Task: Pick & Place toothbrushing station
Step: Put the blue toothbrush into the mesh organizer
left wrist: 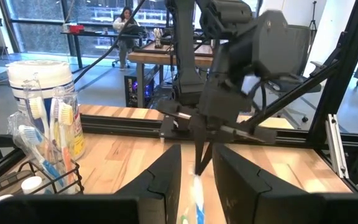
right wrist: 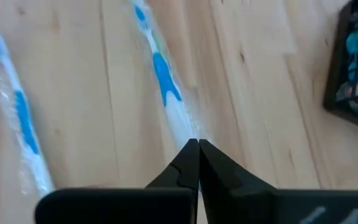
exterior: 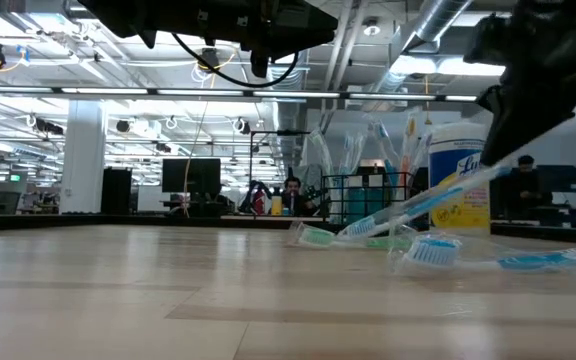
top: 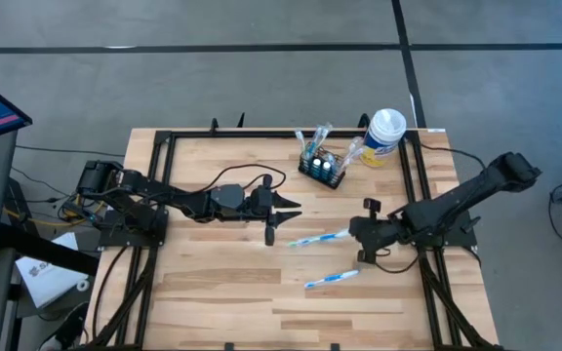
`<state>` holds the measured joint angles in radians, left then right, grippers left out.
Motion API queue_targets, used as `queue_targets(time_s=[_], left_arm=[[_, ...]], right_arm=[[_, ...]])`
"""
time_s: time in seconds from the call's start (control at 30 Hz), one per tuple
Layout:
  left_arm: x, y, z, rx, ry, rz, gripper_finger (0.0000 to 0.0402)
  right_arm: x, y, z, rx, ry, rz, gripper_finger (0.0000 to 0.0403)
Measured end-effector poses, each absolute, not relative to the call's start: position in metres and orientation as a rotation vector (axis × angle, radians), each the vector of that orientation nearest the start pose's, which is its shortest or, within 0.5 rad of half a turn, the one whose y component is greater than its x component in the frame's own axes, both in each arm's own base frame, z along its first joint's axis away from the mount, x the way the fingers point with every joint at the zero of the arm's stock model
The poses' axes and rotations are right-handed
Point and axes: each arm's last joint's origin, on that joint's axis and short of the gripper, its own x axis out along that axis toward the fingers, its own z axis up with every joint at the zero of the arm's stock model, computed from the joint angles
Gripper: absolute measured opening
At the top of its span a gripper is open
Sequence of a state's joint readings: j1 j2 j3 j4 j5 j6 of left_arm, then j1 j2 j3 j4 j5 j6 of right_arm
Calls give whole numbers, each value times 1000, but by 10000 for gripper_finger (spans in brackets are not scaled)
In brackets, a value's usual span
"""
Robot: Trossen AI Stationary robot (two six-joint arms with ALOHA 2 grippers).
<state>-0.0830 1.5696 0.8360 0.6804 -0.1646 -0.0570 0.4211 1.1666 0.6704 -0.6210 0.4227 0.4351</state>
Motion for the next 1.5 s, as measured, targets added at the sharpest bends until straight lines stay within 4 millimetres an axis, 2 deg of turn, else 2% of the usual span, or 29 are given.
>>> queue_targets(time_s=[0.13, 0.47, 0.6, 0.9, 1.07, 1.2, 1.27, 1.4, 1.5], left_arm=[[337, -23, 243, -50, 50, 83, 85], [337, -23, 243, -51, 51, 80, 85], [337, -23, 243, -51, 50, 80, 85], [337, -23, 243, -51, 50, 80, 85], [337, -23, 243, -50, 50, 84, 85], [337, -23, 243, -50, 50, 84, 85], [337, -23, 243, -50, 50, 84, 85], [337, -23, 243, -50, 50, 84, 85], [337, -23, 243, -50, 51, 83, 85]], right_arm=[[188, 79, 198, -46, 979, -167, 0], [198, 96, 165, -104, 1111, -160, 8], [204, 99, 154, -98, 1146, -140, 44], [215, 96, 139, -98, 1172, -168, 158], [221, 90, 127, -113, 1226, -182, 187], [224, 88, 121, -112, 1265, -165, 163], [224, 88, 120, -102, 1277, -150, 130], [224, 88, 120, -82, 1285, -121, 32], [223, 88, 120, -90, 1285, -108, 19]])
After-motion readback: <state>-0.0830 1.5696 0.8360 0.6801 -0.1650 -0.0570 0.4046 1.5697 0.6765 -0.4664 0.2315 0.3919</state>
